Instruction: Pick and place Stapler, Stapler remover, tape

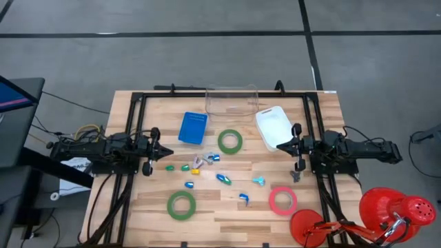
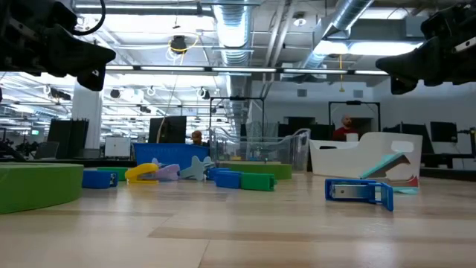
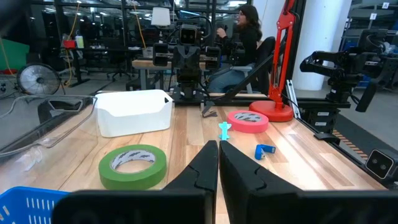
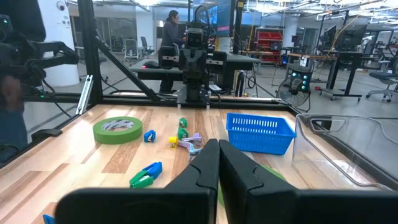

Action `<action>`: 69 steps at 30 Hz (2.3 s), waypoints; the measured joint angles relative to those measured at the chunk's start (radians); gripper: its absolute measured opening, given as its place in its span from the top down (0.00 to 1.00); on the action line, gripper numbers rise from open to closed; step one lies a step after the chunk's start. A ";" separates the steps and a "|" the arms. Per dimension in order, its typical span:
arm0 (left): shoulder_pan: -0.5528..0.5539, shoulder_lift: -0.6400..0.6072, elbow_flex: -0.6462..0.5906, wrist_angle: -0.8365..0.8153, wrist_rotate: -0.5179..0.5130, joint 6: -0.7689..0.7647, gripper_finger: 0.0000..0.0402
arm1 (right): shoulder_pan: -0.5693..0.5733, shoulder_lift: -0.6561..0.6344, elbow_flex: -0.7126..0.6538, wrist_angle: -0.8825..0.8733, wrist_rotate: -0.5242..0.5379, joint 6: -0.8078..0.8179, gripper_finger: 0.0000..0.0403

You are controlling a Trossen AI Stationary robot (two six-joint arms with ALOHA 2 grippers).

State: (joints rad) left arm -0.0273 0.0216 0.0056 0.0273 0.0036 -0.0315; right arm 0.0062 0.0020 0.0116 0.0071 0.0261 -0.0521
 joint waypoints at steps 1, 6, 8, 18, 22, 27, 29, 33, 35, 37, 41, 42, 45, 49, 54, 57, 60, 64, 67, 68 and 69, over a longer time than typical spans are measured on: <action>0.000 0.000 0.000 0.000 0.000 0.000 0.98 | 0.000 0.000 0.000 0.000 0.000 0.000 1.00; 0.000 0.000 0.000 0.000 0.000 0.000 0.98 | 0.000 0.000 0.000 0.000 0.000 0.000 1.00; 0.000 0.000 0.000 0.000 0.000 0.000 0.98 | 0.000 0.000 0.000 0.000 0.000 0.000 1.00; 0.000 0.000 0.000 0.000 0.000 0.000 0.98 | 0.000 0.000 0.000 0.000 0.000 0.000 1.00; 0.000 0.000 0.000 0.000 0.000 0.000 0.98 | 0.000 0.000 0.000 0.000 0.000 0.000 1.00; 0.000 0.000 0.000 0.000 0.000 0.000 0.98 | 0.000 0.000 0.000 0.000 0.000 0.000 1.00; 0.000 0.000 0.000 0.000 0.000 0.000 0.98 | 0.000 0.000 0.000 0.000 0.000 0.000 1.00; 0.000 0.000 0.000 0.002 0.000 0.000 0.98 | 0.000 0.000 0.000 0.000 0.000 0.000 1.00; 0.000 0.000 0.000 0.004 0.000 0.000 0.98 | 0.000 0.000 0.000 0.000 0.000 0.000 1.00; 0.000 0.000 0.000 0.005 0.000 0.000 0.98 | 0.000 0.000 0.000 0.000 0.000 0.000 1.00; 0.000 0.000 0.000 0.008 0.000 0.000 0.98 | 0.000 0.000 0.000 0.000 0.000 0.000 1.00; 0.000 0.000 0.000 0.015 0.000 0.000 0.98 | 0.000 0.000 0.000 0.000 0.000 0.000 1.00; 0.000 0.000 0.000 0.038 0.000 -0.001 0.98 | 0.000 0.000 0.000 0.000 0.000 0.000 1.00; 0.000 0.000 0.000 0.067 0.000 -0.002 0.98 | 0.000 0.000 0.000 0.000 0.000 0.000 1.00; 0.000 0.000 0.000 0.160 0.000 -0.054 0.98 | 0.000 0.000 0.000 0.000 0.000 0.000 1.00; 0.000 0.000 0.000 0.213 0.016 -0.102 0.98 | 0.000 0.000 0.000 0.000 0.000 0.000 1.00; 0.000 0.000 0.000 0.245 0.040 -0.157 0.98 | 0.000 0.000 0.000 0.000 0.000 0.000 1.00; 0.000 0.009 0.020 0.251 0.053 -0.192 0.98 | 0.000 0.000 0.000 0.000 0.000 0.000 1.00; 0.000 0.039 0.062 0.252 0.053 -0.185 0.98 | 0.000 0.000 0.000 0.000 0.000 0.000 1.00; 0.000 0.053 0.078 0.252 0.053 -0.184 0.98 | 0.000 0.000 0.000 0.000 0.000 0.000 1.00; 0.000 0.070 0.097 0.252 0.053 -0.184 0.98 | 0.000 0.000 0.000 0.000 0.000 0.000 1.00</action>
State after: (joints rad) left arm -0.0273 0.0918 0.1022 0.2793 0.0570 -0.2156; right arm 0.0062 0.0017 0.0113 0.0071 0.0261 -0.0523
